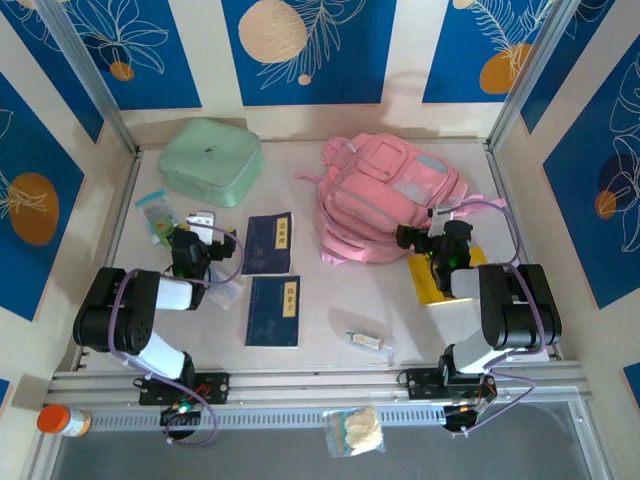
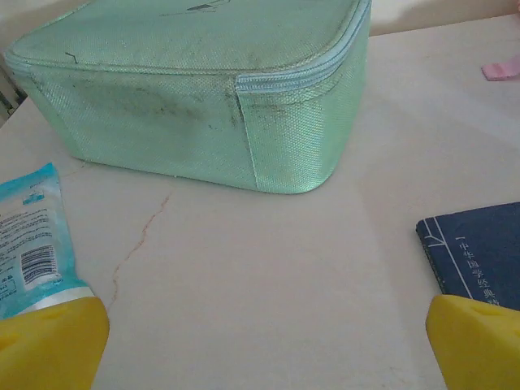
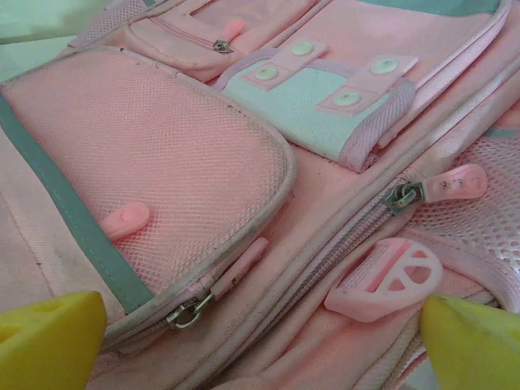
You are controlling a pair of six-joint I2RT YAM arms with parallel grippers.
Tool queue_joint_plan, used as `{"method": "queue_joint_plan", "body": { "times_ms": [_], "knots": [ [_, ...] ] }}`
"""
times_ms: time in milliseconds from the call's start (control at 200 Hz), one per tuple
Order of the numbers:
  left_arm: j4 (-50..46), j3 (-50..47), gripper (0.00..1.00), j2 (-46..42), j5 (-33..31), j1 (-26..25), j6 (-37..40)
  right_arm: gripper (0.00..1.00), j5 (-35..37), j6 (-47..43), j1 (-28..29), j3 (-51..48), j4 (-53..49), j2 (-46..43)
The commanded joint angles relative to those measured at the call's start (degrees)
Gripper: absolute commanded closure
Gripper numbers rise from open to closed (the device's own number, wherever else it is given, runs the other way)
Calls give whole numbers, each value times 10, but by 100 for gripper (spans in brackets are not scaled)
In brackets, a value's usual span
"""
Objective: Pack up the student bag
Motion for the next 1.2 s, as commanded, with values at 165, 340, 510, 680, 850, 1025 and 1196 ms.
{"method": "queue_joint_plan", "body": {
  "times_ms": [165, 340, 510, 680, 850, 1025, 1196],
  "knots": [
    [-1, 7, 1, 6, 9, 8, -5, 1, -10, -11, 0, 6, 18, -4],
    [-1, 7, 1, 5, 9, 8, -5, 1, -10, -11, 0, 6, 18, -4],
    [0, 7, 1, 5, 9, 8, -5, 1, -10, -11, 0, 6, 18, -4],
    [-1, 7, 1, 7, 9, 8, -5, 1, -10, -11, 0, 6, 19, -3],
    [-1, 7, 0, 5, 9, 8, -5, 1, -10, -11, 0, 7, 18, -3],
    [2, 6, 1, 6, 8, 8, -5, 1, -10, -11, 0, 6, 19, -4],
    [-3, 6, 1, 0, 7, 8, -6, 1, -20, -16, 0, 6, 19, -6]
  ]
}}
